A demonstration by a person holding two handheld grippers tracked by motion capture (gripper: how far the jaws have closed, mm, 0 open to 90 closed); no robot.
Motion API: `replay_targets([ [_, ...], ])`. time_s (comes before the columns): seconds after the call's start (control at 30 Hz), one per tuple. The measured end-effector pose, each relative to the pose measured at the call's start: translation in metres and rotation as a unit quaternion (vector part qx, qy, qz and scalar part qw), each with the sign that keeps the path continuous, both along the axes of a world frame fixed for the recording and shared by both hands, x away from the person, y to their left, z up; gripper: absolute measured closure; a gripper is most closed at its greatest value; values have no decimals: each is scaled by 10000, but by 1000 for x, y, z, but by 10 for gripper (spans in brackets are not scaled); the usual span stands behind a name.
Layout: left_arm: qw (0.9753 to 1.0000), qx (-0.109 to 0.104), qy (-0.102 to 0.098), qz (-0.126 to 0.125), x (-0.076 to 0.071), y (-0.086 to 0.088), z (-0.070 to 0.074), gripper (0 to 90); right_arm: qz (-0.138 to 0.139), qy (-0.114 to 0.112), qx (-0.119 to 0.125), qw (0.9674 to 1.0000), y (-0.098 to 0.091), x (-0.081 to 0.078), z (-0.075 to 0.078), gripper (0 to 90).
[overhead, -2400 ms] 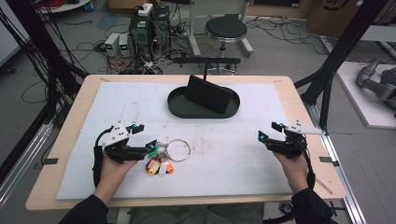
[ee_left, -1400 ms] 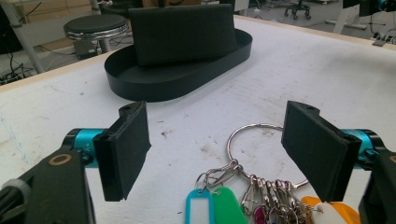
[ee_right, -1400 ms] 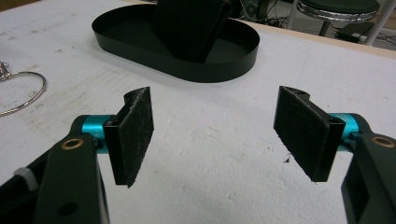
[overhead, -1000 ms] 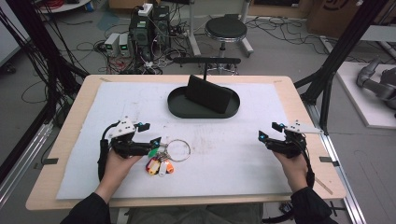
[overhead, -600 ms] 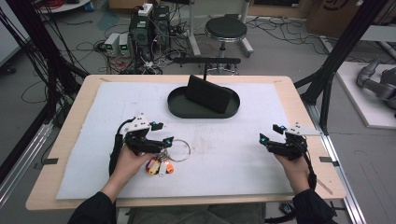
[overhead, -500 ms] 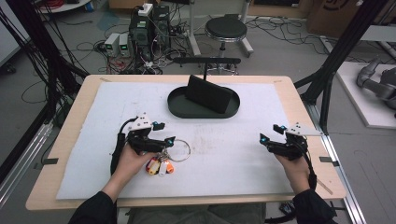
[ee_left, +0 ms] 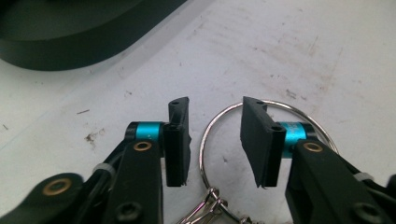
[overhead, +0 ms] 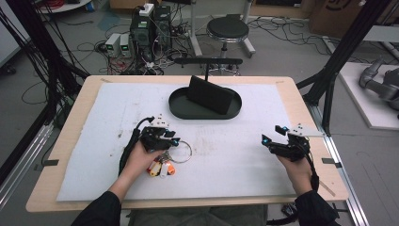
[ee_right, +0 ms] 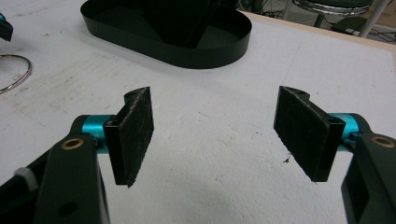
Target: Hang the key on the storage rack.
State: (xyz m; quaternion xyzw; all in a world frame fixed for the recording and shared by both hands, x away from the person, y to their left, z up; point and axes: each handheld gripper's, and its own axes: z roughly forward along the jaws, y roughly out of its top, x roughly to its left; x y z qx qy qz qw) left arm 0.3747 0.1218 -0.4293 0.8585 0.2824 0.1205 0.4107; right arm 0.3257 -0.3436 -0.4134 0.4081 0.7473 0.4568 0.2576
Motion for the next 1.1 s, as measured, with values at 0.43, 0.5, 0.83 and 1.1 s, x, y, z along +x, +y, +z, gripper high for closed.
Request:
replay_targets([
  [0.43,9983,574,127,-6,4,-7,-11,706,25,-19,-38,10000,1,1,0,292],
  [0.5,9981,596,122,-9,3,-8,-11,731,27,1,-36,10000,1,0,0,292],
  [0.83,9978,648,-8,-129,-1,-9,-11,858,67,-10,-68,10000,3,0,-1,292],
  [1.1,9997,240,-56,-92,-3,-2,-4,861,74,-19,-49,10000,2,0,0,292],
])
